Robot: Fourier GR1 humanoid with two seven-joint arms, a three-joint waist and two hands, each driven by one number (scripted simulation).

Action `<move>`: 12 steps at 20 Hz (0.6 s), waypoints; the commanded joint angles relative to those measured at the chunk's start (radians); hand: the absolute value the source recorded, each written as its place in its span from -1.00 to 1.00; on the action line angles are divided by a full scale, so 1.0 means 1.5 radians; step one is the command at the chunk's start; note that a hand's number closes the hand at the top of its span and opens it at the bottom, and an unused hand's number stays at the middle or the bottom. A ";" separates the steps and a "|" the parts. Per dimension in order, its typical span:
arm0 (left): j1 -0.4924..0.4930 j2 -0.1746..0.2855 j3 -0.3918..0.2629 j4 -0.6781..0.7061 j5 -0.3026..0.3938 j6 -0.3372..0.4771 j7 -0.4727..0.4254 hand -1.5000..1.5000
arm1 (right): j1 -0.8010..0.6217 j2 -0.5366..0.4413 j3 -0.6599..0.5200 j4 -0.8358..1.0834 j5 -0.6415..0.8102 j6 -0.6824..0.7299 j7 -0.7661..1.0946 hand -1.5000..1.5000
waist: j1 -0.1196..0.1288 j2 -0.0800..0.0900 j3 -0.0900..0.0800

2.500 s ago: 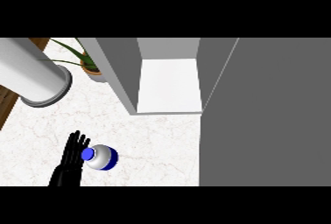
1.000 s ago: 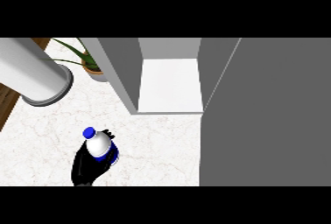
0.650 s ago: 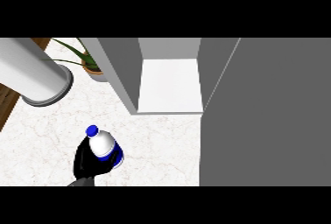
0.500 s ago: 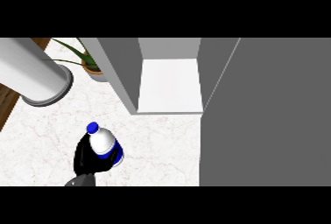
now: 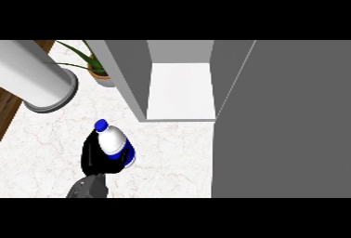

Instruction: Pick up the bottled water, place it into the cabinet and close the cabinet

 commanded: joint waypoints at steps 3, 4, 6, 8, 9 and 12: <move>0.018 -0.001 -0.078 -0.102 0.014 0.045 0.029 1.00 | 0.031 -0.002 -0.034 -0.089 -0.047 0.018 -0.009 -1.00 | -0.001 -0.003 0.000; 0.042 -0.001 -0.117 -0.143 0.026 0.071 0.043 1.00 | -0.005 0.001 -0.019 -0.076 -0.044 -0.008 0.022 -1.00 | 0.007 -0.002 0.001; 0.038 -0.001 -0.133 -0.220 0.025 0.070 0.115 1.00 | 0.010 0.018 0.022 -0.093 -0.010 -0.017 0.038 -1.00 | 0.010 -0.003 0.001; 0.046 -0.001 -0.193 -0.253 0.052 0.120 0.128 1.00 | 0.020 0.001 -0.009 -0.097 -0.038 -0.004 0.025 -1.00 | 0.003 -0.003 0.000; 0.035 -0.001 -0.193 -0.263 0.035 0.124 0.133 1.00 | -0.031 -0.010 -0.012 -0.086 -0.052 -0.027 0.055 -1.00 | 0.011 0.000 0.000; 0.059 -0.001 -0.272 -0.372 0.054 0.194 0.177 1.00 | -0.008 -0.017 -0.027 -0.083 -0.061 -0.013 0.039 -1.00 | 0.010 -0.003 0.001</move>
